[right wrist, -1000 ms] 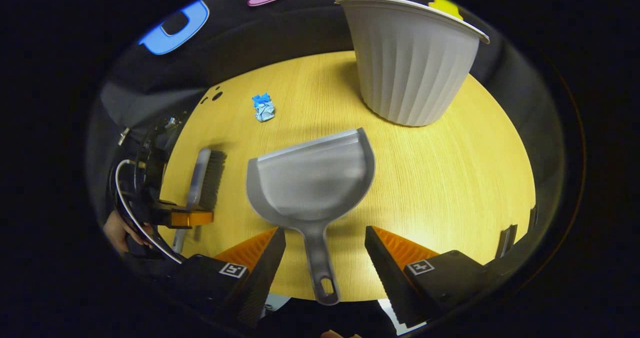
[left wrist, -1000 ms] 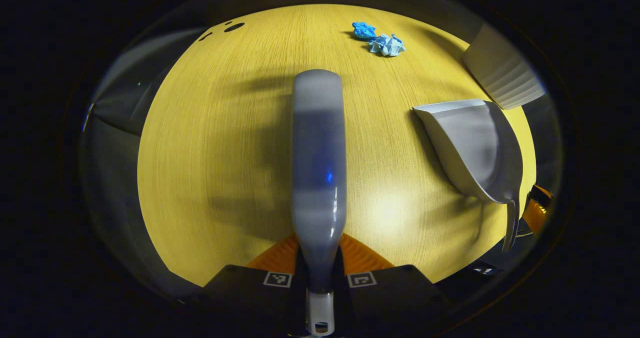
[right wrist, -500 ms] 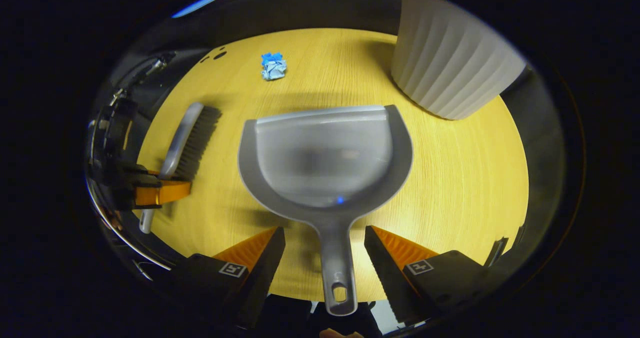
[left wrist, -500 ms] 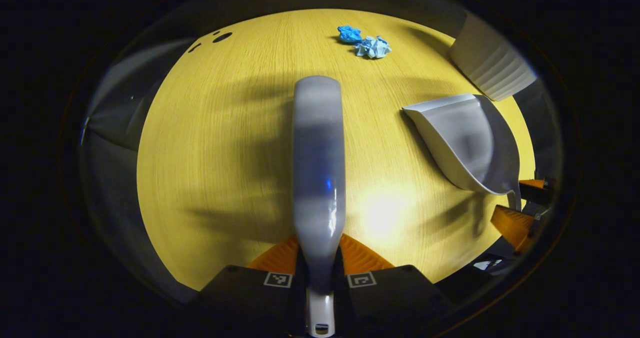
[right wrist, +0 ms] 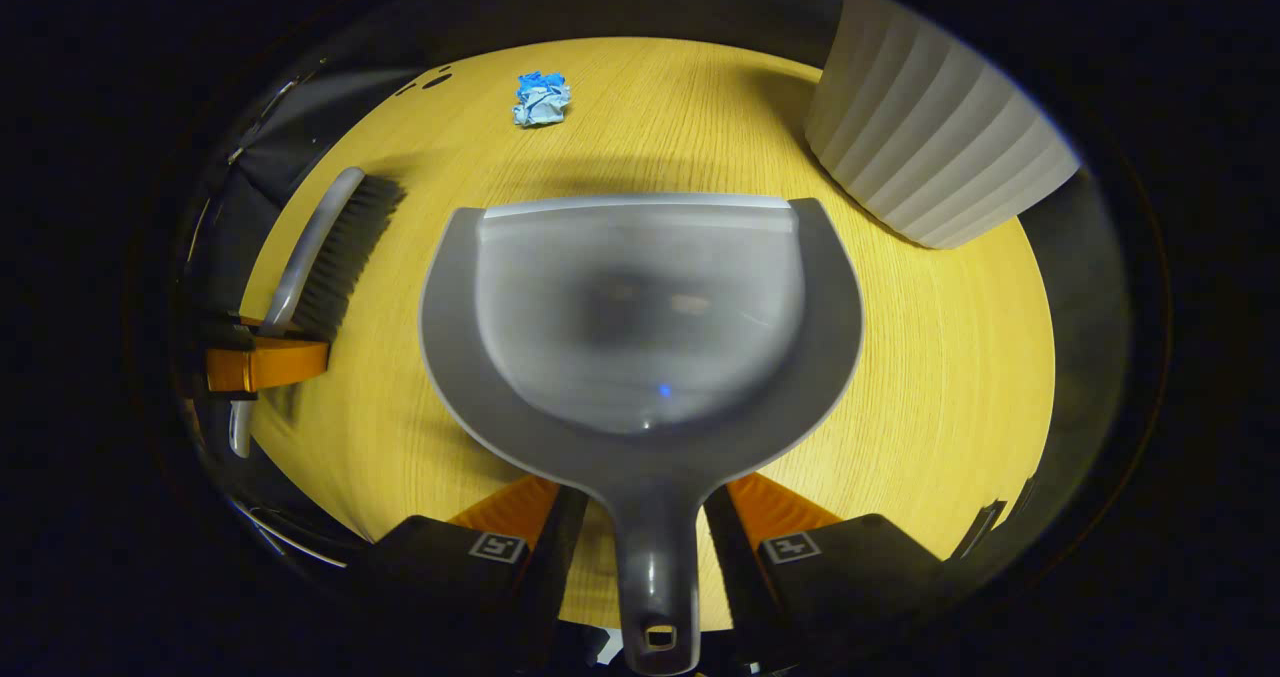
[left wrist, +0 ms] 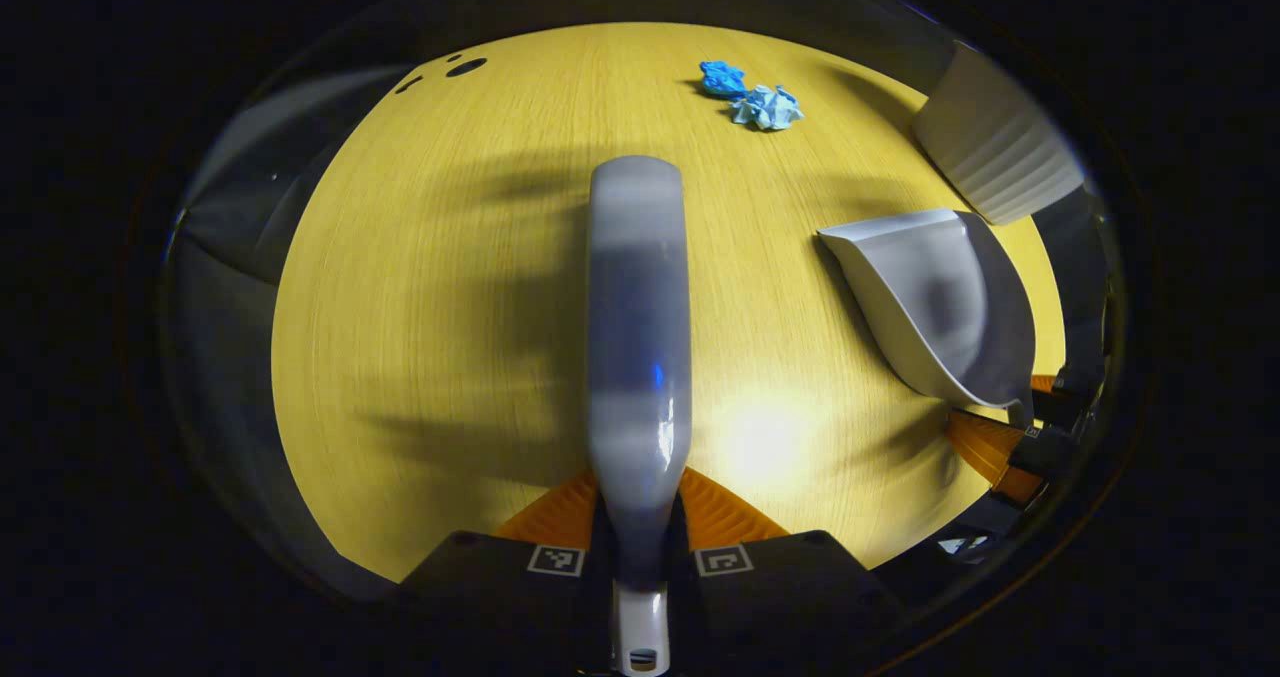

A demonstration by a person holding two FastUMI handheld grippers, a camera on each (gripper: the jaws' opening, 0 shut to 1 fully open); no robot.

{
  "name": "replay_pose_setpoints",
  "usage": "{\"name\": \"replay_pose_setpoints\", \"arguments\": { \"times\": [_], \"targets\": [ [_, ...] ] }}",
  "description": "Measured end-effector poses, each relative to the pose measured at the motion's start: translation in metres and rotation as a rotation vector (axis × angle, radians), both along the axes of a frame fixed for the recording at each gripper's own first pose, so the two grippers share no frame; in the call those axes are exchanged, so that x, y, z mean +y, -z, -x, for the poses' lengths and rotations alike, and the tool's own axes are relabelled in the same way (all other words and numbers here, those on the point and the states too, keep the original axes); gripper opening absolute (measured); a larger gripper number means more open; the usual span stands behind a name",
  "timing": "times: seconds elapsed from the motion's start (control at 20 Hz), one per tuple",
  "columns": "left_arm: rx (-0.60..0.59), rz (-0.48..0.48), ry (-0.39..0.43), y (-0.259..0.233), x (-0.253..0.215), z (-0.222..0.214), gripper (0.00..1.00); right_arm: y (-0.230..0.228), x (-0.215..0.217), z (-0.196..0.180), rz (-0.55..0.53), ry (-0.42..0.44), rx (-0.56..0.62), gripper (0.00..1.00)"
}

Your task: Pick up the small broom and dustpan from the desktop, sweep the trash into the dustpan with the broom, and then empty the trash into the garbage bin.

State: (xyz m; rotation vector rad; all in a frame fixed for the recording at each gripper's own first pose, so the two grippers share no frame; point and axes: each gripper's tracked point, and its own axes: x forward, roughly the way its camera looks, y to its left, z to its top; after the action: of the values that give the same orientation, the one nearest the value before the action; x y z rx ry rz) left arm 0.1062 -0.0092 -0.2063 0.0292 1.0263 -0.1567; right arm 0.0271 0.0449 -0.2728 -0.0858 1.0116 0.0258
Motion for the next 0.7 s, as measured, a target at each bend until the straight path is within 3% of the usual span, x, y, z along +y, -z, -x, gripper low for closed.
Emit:
{"name": "replay_pose_setpoints", "arguments": {
  "times": [0.15, 0.25, 0.35, 0.4, 0.5, 0.65, 0.7],
  "targets": [
    [0.002, -0.009, -0.005, -0.008, 0.006, -0.007, 0.26, 0.000, -0.001, -0.006, -0.017, -0.001, -0.007, 0.66],
    [-0.018, -0.038, -0.011, -0.018, 0.015, -0.017, 0.25, 0.001, 0.000, -0.003, -0.026, -0.003, 0.018, 0.39],
    [-0.034, -0.038, -0.028, -0.031, 0.020, -0.031, 0.25, -0.001, 0.001, -0.003, -0.022, -0.051, 0.044, 0.44],
    [-0.034, -0.024, -0.034, -0.035, 0.020, -0.038, 0.26, -0.001, 0.001, -0.002, -0.030, -0.065, 0.056, 0.38],
    [-0.035, -0.003, -0.037, -0.046, 0.020, -0.057, 0.25, -0.001, -0.001, -0.001, -0.041, -0.073, 0.080, 0.38],
    [-0.056, -0.039, -0.013, -0.060, 0.026, -0.094, 0.24, 0.001, -0.003, 0.003, -0.037, -0.131, 0.115, 0.35],
    [-0.055, -0.062, 0.019, -0.062, 0.024, -0.105, 0.25, 0.001, -0.006, 0.004, -0.035, -0.144, 0.120, 0.29]
  ]
}}
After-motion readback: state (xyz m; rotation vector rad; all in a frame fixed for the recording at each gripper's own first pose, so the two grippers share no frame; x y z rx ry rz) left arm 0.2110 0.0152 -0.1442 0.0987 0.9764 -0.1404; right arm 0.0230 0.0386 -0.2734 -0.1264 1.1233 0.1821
